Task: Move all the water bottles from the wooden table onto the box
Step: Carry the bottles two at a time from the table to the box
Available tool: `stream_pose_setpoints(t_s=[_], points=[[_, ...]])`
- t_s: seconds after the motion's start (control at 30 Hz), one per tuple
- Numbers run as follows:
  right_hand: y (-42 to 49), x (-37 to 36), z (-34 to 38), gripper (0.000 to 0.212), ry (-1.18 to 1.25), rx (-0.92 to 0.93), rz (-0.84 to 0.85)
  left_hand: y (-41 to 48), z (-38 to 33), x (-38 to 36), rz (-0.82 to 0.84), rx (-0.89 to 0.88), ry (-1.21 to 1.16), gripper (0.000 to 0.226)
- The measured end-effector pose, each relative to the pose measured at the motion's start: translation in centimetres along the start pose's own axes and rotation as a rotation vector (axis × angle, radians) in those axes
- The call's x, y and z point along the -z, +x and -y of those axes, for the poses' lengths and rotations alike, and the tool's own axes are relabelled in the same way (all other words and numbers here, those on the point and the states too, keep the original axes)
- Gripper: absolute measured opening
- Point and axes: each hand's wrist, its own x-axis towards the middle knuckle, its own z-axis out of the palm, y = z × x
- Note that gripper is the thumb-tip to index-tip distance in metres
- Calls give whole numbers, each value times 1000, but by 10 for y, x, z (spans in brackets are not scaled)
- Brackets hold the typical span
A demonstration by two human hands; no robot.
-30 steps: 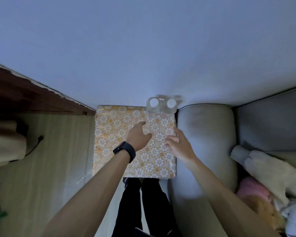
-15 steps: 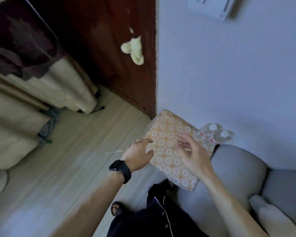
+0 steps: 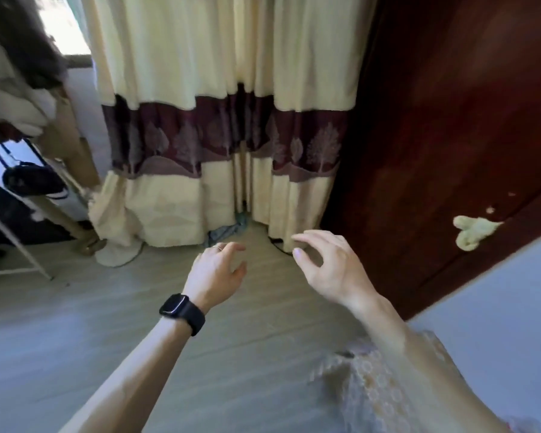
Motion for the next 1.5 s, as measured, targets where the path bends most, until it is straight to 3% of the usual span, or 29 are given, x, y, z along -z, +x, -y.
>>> stream_pose_setpoints(t_s=[0.27, 0.43, 0.73, 1.07, 1.33, 1.5], points=[[72, -69, 199, 30, 9, 326, 108, -47, 128, 171, -364, 174, 14, 38], [93, -130, 307, 31, 41, 554, 214, -118, 207, 254, -477, 334, 161, 34], [96, -273, 554, 38, 174, 1035, 424, -285, 354, 409, -671, 853, 411, 38], [121, -392, 786, 41, 282, 1353, 542, -387, 468, 540, -854, 1253, 464, 43], [154, -485, 912, 45, 231, 1464, 612, -410, 574, 579, -1122, 1306, 393, 29], [173, -538, 990, 46, 139, 1503, 595, -410, 660, 597, -1149, 1274, 356, 32]])
